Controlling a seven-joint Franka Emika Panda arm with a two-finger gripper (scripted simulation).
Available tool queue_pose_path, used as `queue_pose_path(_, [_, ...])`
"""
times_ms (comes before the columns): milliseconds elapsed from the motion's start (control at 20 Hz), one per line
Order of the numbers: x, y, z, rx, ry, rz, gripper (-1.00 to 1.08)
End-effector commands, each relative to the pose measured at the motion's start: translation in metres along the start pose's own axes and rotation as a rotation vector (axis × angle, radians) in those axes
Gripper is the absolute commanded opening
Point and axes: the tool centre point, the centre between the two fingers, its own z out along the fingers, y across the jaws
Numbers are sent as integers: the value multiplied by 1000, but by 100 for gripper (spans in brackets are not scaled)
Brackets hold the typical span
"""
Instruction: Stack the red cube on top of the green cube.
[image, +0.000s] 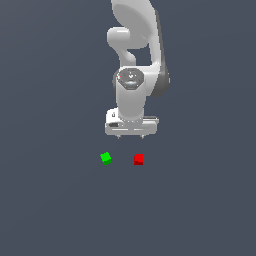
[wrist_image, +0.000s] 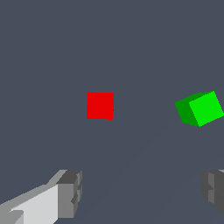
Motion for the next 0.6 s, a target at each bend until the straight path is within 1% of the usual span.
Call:
queue_pose_path(0, [0, 0, 0, 0, 0, 0, 100])
queue_pose_path(250, [4, -3, 6, -1, 5, 3, 100])
queue_pose_path(550, [18, -15, 27, -5, 21, 15, 100])
